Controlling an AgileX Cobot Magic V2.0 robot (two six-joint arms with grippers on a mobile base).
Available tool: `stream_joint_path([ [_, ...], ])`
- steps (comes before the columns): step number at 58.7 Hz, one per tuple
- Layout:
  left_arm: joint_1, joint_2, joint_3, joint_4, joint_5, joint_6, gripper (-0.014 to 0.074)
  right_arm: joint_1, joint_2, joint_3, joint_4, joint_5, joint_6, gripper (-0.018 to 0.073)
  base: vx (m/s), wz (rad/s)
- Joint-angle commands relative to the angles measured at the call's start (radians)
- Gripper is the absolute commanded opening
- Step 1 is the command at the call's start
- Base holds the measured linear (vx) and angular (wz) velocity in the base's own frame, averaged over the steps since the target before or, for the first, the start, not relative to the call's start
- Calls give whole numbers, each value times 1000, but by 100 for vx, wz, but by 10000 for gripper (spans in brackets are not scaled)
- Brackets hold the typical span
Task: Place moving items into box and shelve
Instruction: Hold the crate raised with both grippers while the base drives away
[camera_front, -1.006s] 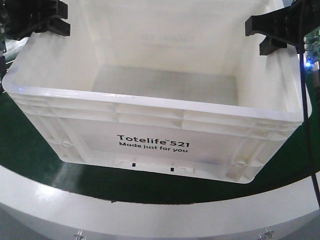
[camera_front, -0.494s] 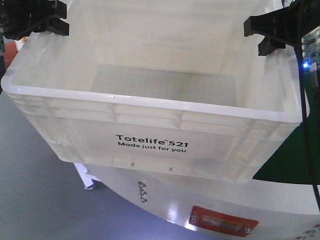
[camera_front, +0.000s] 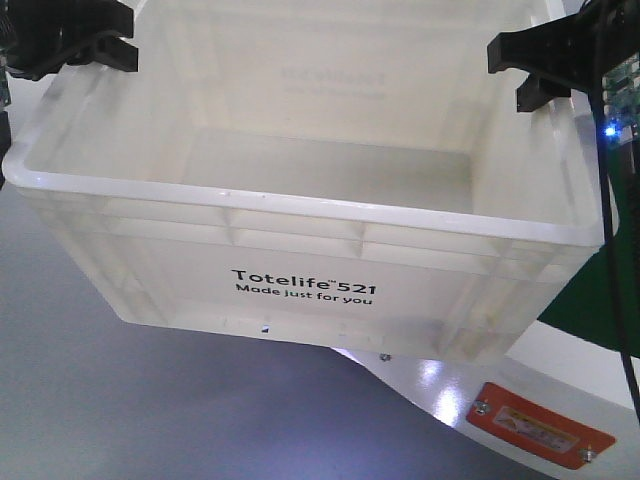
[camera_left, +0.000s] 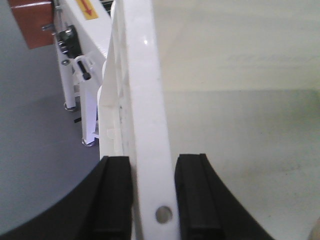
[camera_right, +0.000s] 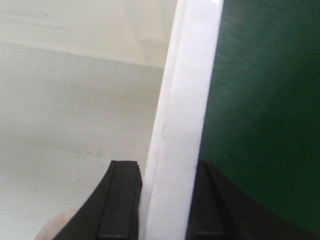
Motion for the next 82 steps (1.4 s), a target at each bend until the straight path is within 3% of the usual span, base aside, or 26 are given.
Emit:
stream_joint_path([
  [1,-23,-62,-51,-149,-99,1,0,11,-41,-49,64,-140,-20,-4,-12,48],
  [34,-23,-62,-51,-149,-99,1,0,11,-41,-49,64,-140,-20,-4,-12,61],
  [82,-23,-62,-51,-149,-98,1,0,11,-41,-49,64,-138,-20,-4,-1,92],
])
